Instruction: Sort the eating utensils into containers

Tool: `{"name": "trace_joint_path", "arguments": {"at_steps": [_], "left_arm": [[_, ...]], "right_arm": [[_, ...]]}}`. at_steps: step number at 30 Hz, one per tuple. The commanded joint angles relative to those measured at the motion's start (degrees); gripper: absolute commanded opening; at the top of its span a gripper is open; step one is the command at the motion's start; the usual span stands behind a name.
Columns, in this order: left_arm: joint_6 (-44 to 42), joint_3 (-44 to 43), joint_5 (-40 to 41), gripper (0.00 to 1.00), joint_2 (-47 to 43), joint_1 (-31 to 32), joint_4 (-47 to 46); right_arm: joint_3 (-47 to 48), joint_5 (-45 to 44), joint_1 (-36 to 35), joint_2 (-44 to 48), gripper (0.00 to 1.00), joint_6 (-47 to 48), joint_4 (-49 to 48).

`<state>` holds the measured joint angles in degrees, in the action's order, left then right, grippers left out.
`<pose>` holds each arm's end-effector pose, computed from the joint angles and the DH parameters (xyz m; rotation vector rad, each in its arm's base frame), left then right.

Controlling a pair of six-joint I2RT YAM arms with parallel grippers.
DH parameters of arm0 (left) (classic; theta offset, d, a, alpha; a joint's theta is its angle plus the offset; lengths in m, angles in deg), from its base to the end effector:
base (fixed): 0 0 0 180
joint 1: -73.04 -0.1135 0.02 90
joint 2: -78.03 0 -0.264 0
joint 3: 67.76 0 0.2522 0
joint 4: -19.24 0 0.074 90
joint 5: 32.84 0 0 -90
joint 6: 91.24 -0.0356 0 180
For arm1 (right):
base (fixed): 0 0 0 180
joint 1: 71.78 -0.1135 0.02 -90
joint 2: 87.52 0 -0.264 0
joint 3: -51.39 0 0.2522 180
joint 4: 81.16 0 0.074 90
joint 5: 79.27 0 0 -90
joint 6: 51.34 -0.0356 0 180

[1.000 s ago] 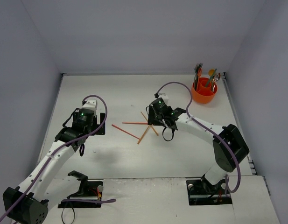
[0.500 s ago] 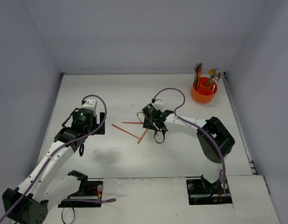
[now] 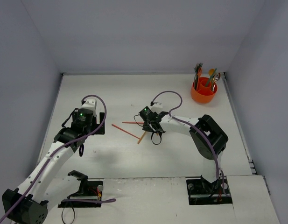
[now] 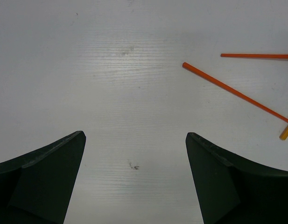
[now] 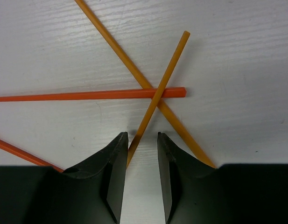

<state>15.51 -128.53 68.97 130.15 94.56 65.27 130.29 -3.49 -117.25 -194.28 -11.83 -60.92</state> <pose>0.1829 -0.0643 0.2937 -0.0209 2.2107 -0.1421 0.2808 0.2730 0.1677 0.2225 2.4243 0.4886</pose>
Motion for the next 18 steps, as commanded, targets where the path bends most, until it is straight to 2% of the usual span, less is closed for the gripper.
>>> {"name": "trace_joint_path", "arguments": {"at_steps": [1,4,8,14,18], "left_arm": [[0.3,-2.4,-0.3,0.87,-0.6,-0.2,-1.8],[0.3,-2.5,-0.3,0.87,-0.5,-0.2,-1.8],[0.3,-2.5,-0.3,0.87,-0.4,-0.2,-1.8],[0.2,-2.5,-0.2,0.87,-0.3,-0.1,-1.8],[0.3,-2.4,-0.1,0.87,-0.1,-0.2,-1.8]], "right_arm": [[3.3,-3.3,-0.2,-0.8,0.27,-2.0,-0.2],[3.7,-3.4,-0.3,-1.5,0.18,-1.7,-0.2],[3.7,-4.0,-0.2,-0.3,0.01,-1.2,-0.1],[5.1,-4.7,-0.2,5.5,0.00,1.8,0.0],[8.2,-5.8,2.2,12.2,0.00,8.1,0.3]]}}
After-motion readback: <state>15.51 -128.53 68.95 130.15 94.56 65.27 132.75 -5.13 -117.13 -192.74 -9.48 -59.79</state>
